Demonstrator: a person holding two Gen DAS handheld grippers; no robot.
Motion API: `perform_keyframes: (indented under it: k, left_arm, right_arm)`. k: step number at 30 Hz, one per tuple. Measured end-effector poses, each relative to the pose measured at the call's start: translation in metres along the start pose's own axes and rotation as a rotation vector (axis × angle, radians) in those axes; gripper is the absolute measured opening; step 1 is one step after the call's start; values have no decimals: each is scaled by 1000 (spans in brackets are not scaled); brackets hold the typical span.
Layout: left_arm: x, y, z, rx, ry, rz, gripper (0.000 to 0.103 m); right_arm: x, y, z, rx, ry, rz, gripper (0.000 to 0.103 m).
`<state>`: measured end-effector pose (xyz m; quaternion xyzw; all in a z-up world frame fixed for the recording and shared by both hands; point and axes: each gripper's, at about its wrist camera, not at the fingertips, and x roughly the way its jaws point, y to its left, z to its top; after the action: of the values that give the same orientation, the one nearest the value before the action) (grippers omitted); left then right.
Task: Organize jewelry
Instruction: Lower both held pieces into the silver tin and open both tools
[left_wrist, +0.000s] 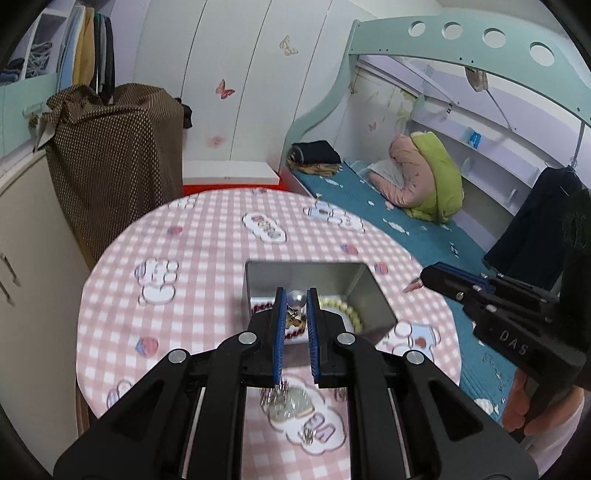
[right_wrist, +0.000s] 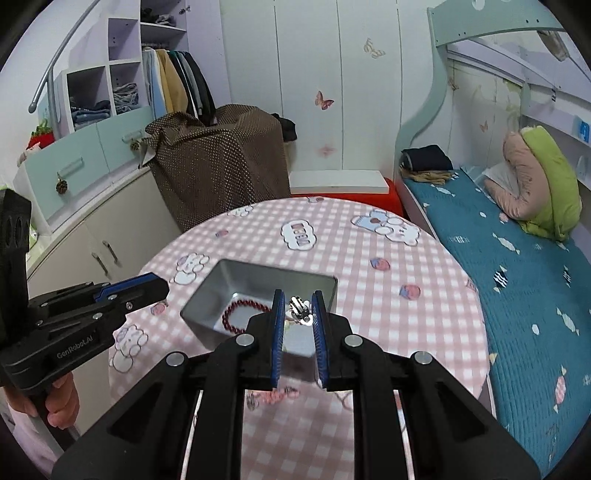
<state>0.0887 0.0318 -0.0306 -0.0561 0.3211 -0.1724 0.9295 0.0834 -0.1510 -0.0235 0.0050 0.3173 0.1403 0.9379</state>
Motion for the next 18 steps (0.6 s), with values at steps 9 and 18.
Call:
perform_keyframes:
  k: [9, 18]
  left_arm:
    - [39, 1, 18, -37, 83, 29, 11]
    - [77, 2, 15, -34, 184, 32, 12]
  right_arm:
    - [32, -11, 8, 41, 53, 31, 14]
    - [51, -17, 7, 57, 95, 27, 25]
